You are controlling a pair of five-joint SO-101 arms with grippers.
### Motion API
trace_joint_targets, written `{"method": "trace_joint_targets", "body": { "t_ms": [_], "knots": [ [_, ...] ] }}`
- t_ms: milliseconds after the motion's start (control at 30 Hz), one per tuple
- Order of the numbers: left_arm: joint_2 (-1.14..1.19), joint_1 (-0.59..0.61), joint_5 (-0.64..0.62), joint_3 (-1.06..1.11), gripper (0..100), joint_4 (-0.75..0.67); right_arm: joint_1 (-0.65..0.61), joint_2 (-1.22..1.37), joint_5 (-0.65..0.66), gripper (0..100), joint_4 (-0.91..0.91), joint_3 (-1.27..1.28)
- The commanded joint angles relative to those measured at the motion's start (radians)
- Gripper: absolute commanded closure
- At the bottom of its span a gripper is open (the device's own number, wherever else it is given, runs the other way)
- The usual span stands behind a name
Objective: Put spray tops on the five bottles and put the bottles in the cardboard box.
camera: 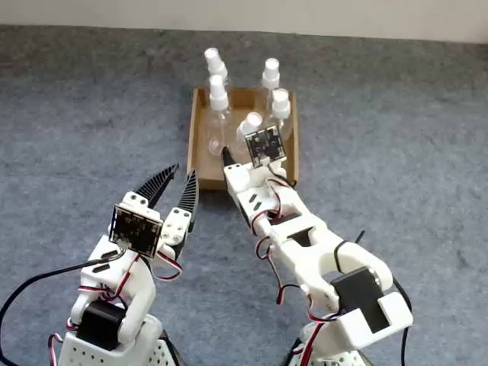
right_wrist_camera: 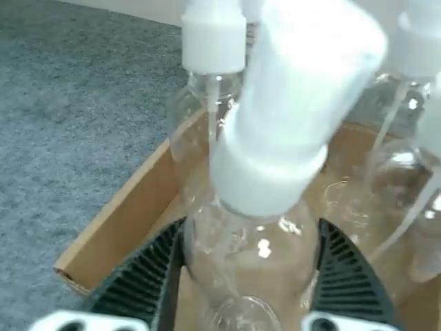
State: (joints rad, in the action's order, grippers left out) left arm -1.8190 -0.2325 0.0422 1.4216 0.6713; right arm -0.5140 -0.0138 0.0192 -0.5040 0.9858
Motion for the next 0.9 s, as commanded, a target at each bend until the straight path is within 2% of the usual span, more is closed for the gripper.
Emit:
{"method": "trace_joint_targets", "body": {
  "t_ms": [0,867],
  "knots": [
    [-0.007,0.013,0.0,-0.004,92,0.0,-0.004,-0.01,0.009,77.4,-0.012,-0.015],
    [-0.007,0.013,0.0,-0.002,92,0.0,-0.002,-0.012,0.011,76.8,-0.01,-0.038]
  ]
}}
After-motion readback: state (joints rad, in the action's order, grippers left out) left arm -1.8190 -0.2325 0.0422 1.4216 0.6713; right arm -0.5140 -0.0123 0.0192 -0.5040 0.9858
